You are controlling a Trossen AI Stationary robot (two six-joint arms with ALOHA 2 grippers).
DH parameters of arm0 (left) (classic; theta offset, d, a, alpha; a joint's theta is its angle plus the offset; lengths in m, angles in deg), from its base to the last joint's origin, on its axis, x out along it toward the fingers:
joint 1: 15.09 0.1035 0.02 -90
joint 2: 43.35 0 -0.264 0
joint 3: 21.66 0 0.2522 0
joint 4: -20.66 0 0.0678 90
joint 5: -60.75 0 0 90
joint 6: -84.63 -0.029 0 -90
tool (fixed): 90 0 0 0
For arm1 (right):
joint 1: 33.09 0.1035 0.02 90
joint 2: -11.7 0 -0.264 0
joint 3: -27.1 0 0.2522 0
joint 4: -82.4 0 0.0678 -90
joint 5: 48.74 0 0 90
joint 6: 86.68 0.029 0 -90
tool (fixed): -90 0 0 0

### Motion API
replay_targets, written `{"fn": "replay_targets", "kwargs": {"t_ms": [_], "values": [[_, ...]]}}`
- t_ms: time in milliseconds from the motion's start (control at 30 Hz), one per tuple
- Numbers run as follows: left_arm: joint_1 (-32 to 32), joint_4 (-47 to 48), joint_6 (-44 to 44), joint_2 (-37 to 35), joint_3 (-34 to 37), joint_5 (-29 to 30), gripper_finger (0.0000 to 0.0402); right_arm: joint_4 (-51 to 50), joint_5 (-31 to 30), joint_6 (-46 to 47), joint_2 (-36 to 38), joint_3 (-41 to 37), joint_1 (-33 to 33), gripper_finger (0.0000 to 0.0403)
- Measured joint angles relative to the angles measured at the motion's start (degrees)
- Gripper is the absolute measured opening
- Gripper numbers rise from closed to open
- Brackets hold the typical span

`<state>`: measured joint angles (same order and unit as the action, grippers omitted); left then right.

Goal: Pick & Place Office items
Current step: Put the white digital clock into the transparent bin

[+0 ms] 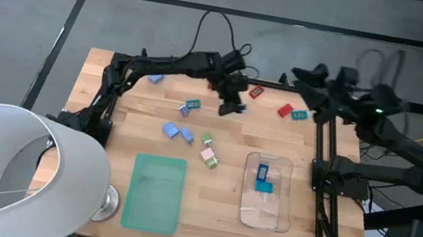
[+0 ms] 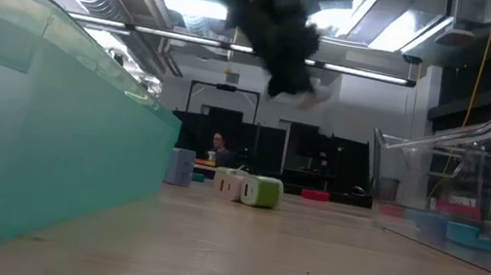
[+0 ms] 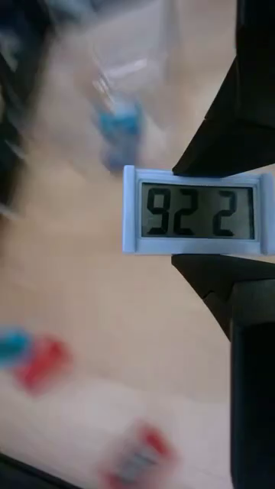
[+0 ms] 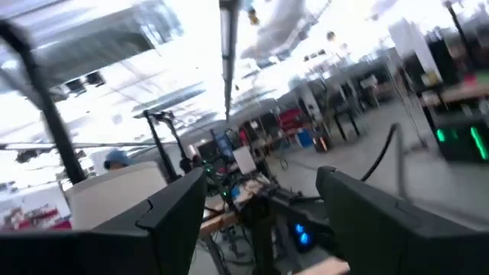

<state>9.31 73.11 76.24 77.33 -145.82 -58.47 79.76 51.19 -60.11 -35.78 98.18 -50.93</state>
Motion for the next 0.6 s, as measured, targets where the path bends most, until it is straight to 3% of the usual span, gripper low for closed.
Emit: {"fn": "replay_targets", "kwargs": {"t_ms": [133, 233, 367, 600], "values": [[-3.91, -2.37, 3.11, -0.02, -7.52, -3.72, 0.0137, -5.51, 2.00, -4.61, 5.63, 0.02, -0.30, 0.0263], [-6.91, -6.10, 6.20, -0.28, -10.67, -5.61, 0.0136, -14.11, -2.85, -7.15, 9.44, 0.03, -0.34, 0.0263], [-10.10, -11.96, 10.11, -0.17, -11.25, -5.61, 0.0136, -21.06, -8.61, -8.45, 15.38, 0.11, -0.37, 0.0263], [-12.38, -21.57, 17.08, 5.43, -11.15, -5.05, 0.0136, -23.29, -9.98, -10.97, 20.02, 0.02, -0.35, 0.0263]]}}
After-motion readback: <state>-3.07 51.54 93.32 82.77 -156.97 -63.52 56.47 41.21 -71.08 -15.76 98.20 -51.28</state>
